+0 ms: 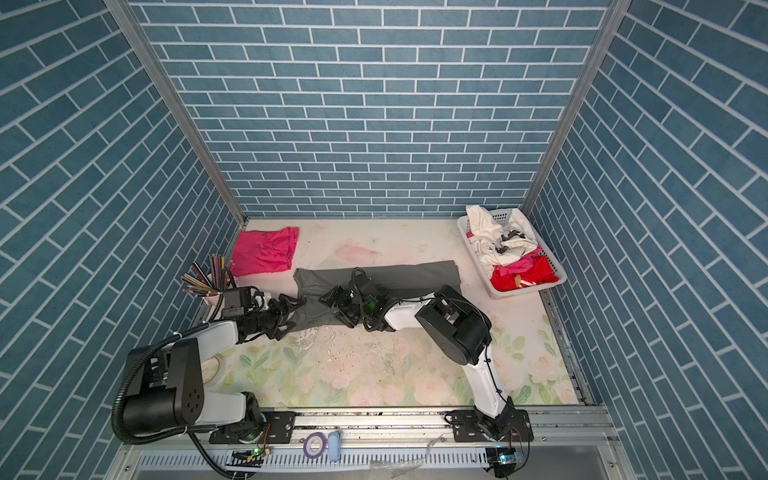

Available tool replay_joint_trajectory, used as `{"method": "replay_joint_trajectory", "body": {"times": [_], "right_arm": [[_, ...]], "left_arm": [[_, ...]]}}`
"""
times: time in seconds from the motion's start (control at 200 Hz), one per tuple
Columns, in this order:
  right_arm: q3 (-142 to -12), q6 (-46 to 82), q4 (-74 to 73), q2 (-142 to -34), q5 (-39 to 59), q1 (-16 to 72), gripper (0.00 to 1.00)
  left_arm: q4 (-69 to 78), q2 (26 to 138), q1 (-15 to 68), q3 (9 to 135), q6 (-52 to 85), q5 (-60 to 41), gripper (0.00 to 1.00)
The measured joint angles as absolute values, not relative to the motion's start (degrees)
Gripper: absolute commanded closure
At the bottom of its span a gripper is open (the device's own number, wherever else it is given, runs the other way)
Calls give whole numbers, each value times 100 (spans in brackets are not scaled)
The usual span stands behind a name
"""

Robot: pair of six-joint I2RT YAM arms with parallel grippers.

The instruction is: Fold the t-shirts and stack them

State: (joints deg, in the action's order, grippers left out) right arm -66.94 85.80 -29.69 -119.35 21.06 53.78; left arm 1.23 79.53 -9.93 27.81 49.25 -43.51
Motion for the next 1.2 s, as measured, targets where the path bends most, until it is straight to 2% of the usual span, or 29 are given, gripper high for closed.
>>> {"method": "replay_joint_trajectory", "body": {"times": [0.365, 0.665, 0.915, 1.11, 1.2], "right_arm": [[-7577, 9037, -3251, -12457, 2377, 4753, 15], [-7784, 8971, -3201, -12359, 2477, 4125, 14], [-6952, 8016, -2644, -11295, 2663, 4224, 11], [-6576, 6530, -1334, -10239, 2497, 4112, 9], [-6123, 5907, -847, -9686, 2314, 3911, 9]], "left_arm": [[123, 7990, -1144, 2770, 4731, -4359, 13], [161, 8031, -1151, 2775, 4678, -4399, 14], [-58, 8040, -1155, 2947, 4589, -4285, 13], [-663, 7891, -1087, 3476, 4449, -3935, 14], [-919, 7712, -786, 3876, 4425, -3695, 13]]}}
